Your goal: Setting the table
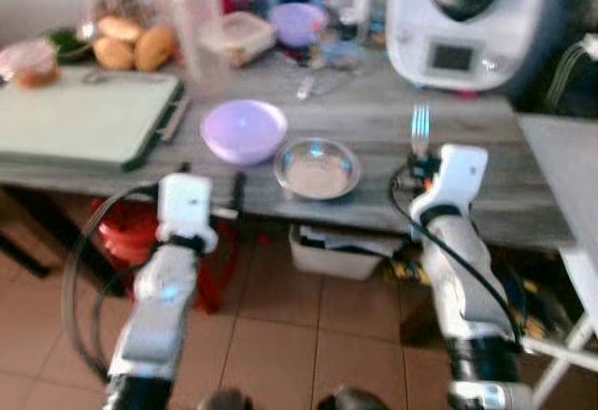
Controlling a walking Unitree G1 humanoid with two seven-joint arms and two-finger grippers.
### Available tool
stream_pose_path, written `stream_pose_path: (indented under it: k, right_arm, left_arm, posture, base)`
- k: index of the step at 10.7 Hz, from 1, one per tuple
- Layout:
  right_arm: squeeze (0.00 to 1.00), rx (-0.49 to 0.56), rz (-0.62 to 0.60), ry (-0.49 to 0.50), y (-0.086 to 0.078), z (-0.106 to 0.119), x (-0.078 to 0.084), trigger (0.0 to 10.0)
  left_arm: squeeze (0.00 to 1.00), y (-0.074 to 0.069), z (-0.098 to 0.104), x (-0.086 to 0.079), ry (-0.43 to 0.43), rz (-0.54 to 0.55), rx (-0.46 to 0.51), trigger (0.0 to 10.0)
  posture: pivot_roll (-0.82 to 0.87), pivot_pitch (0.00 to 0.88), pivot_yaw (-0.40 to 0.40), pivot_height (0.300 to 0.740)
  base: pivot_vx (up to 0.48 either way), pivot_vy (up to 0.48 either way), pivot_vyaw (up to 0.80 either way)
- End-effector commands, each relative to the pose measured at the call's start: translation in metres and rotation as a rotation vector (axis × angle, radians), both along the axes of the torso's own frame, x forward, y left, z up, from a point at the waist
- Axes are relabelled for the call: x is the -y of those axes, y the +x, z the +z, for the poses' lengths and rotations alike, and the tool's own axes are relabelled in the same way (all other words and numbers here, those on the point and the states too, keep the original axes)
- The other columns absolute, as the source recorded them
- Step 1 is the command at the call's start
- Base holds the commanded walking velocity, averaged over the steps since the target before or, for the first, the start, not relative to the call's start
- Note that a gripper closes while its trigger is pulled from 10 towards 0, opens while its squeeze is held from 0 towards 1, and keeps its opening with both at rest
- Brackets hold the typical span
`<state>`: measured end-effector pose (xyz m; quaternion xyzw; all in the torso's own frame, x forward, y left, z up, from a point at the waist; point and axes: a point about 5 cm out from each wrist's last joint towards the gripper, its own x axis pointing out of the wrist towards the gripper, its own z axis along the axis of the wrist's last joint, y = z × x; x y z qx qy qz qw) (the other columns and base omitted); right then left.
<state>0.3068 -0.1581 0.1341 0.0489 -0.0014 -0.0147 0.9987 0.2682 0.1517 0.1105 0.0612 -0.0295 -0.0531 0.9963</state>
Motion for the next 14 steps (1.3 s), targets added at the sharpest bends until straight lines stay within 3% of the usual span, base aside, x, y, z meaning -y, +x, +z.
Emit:
stream_pose_path:
  k: [1,8,10,11,14]
  right_arm:
    - [0.00,0.003,-0.016,0.004,0.000,0.001,0.002,10.0]
    - [0.00,-0.083,-0.083,0.053,0.022,-0.003,0.036,10.0]
    - [0.00,-0.082,-0.105,0.094,0.028,0.000,0.039,10.0]
    - [0.00,-0.107,-0.139,0.185,0.034,-0.003,0.038,10.0]
    - [0.00,-0.144,-0.142,0.297,0.044,-0.007,0.029,10.0]
  left_arm:
    - [0.00,-0.004,-0.001,-0.002,0.006,0.004,-0.008,10.0]
    - [0.00,-0.017,-0.001,-0.012,0.033,0.003,-0.048,10.0]
    - [0.00,-0.025,0.001,-0.015,0.051,-0.008,-0.066,10.0]
    - [0.00,-0.031,0.000,-0.017,0.064,-0.029,-0.088,10.0]
    - [0.00,-0.038,0.005,-0.020,0.076,-0.054,-0.111,10.0]
  posture:
    - [0.03,0.000,0.014,0.740]
    - [0.06,0.000,0.041,0.740]
    - [0.08,0.001,0.061,0.740]
    - [0.10,0.025,0.080,0.740]
    - [0.12,0.058,0.096,0.740]
  base:
    - [0.000,0.000,-0.80]
    - [0.000,0.000,0.00]
    - [0.000,0.000,0.00]
    - [0.000,0.000,0.00]
    - [0.000,0.000,0.00]
